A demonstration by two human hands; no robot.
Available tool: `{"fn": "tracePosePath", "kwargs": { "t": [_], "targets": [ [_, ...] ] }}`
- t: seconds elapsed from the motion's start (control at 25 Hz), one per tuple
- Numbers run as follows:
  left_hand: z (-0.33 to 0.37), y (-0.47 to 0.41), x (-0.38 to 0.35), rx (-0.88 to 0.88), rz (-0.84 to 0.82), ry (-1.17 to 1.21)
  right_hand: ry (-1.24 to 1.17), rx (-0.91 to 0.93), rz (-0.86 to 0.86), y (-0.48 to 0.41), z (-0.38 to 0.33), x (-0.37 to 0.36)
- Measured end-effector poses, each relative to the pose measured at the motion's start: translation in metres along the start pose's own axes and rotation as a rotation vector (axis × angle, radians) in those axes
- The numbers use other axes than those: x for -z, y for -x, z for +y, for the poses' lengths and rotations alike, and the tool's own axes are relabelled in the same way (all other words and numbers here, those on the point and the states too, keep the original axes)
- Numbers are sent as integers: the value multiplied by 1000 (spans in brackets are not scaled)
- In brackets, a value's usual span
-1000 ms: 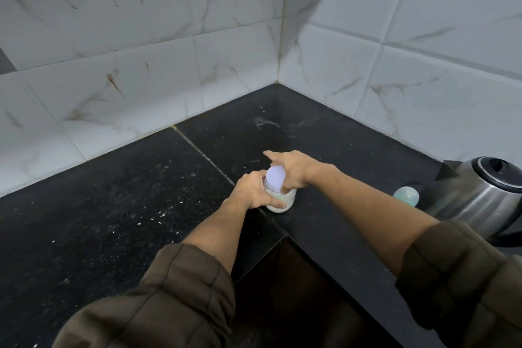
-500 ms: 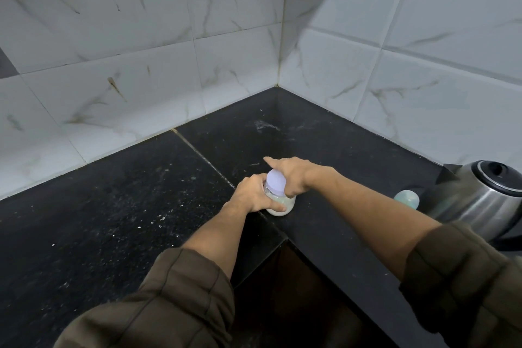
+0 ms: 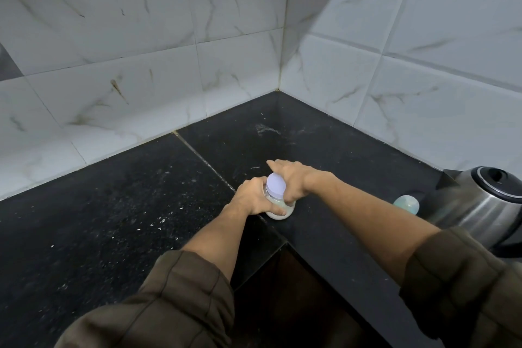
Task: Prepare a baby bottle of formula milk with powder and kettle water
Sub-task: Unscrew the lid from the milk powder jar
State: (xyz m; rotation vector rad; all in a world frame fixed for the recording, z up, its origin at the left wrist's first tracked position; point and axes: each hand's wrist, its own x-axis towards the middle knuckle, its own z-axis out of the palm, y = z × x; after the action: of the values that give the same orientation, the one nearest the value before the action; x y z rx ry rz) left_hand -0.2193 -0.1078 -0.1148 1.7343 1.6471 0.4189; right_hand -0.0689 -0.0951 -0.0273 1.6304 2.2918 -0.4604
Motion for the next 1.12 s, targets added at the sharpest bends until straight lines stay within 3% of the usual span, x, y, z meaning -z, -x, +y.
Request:
{"fn": "tracePosePath", "kwargs": {
  "t": [0.16, 0.28, 0.48, 0.64, 0.92, 1.12],
  "targets": [
    [0, 1, 1, 5, 2, -7, -121, -113, 121, -3, 2, -2],
    [0, 0, 1, 1, -6, 6, -52, -16, 118, -4, 4, 3],
    [-4, -2, -2, 3, -8, 21, 170, 151, -43, -3, -5, 14],
    [-4, -3, 0, 16, -18, 33, 207, 200, -41, -8, 3, 26],
    [-7, -4, -2, -14, -46, 60, -368, 143, 383, -26, 22, 49],
    [-12, -2, 5, 12, -162, 94, -366, 51, 330, -49, 24, 33]
  ]
}}
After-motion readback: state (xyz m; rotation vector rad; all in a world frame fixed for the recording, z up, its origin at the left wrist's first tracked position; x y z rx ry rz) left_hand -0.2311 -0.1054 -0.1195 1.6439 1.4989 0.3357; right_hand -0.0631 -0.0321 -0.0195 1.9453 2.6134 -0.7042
